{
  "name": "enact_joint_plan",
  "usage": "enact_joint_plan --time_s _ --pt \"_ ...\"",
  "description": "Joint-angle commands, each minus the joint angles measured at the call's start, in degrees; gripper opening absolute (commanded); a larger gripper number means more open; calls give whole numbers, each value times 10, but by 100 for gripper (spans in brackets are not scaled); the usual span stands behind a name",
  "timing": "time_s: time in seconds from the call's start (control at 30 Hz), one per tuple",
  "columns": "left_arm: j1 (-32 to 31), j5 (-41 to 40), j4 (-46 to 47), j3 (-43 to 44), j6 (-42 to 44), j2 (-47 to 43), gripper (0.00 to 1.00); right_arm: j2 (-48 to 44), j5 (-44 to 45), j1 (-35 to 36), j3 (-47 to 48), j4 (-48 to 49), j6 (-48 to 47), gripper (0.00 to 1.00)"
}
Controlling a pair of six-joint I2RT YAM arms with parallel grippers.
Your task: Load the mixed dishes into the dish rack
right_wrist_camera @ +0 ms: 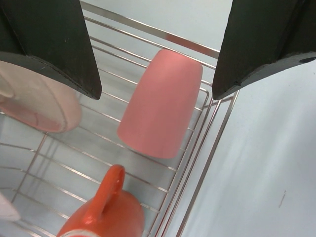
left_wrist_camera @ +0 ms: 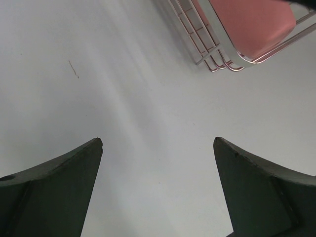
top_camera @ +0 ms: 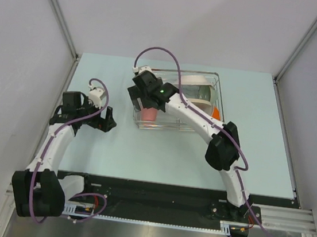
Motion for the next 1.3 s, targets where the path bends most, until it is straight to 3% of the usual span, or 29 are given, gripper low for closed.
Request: enact_joint_plan --time_s 0.0,0.27,0.9,1.2,1.27 --pt "0 10 9 0 16 -19 100 16 0 18 -9 -1 29 100" --pt "1 23 15 -1 4 -21 100 -10 8 24 -97 30 52 100" --pt "-1 31 12 -6 6 -29 100 14 50 21 -146 66 101 99" --pt "0 31 14 -8 6 -33 99 14 43 19 -181 74 125 81" --pt "0 30 13 -6 6 -34 100 14 37 15 -179 74 126 70"
